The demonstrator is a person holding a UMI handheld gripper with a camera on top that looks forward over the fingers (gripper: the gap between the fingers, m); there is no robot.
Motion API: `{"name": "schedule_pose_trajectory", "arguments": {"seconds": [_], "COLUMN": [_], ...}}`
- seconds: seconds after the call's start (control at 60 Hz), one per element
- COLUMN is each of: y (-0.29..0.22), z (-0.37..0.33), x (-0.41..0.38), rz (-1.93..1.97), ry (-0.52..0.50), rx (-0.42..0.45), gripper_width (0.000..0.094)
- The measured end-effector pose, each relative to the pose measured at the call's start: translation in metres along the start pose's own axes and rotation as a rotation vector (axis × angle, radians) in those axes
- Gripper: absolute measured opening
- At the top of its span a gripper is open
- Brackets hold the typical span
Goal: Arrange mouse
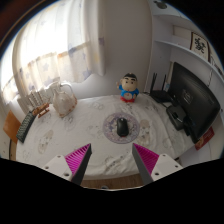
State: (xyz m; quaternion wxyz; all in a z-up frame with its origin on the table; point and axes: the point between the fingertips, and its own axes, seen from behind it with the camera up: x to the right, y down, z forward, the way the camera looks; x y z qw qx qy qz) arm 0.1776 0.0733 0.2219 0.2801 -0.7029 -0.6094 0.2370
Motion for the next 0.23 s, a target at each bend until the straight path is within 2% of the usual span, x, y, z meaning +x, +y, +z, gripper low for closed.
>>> {"name": "schedule_pose_trajectory", "arguments": {"seconds": [0.233], "y": [-0.008], "z": [-0.002], "x": [-0.017], "rz": [-0.026], "ry": [-0.001], "rx": [0.035], "gripper_width": [0.0848]}}
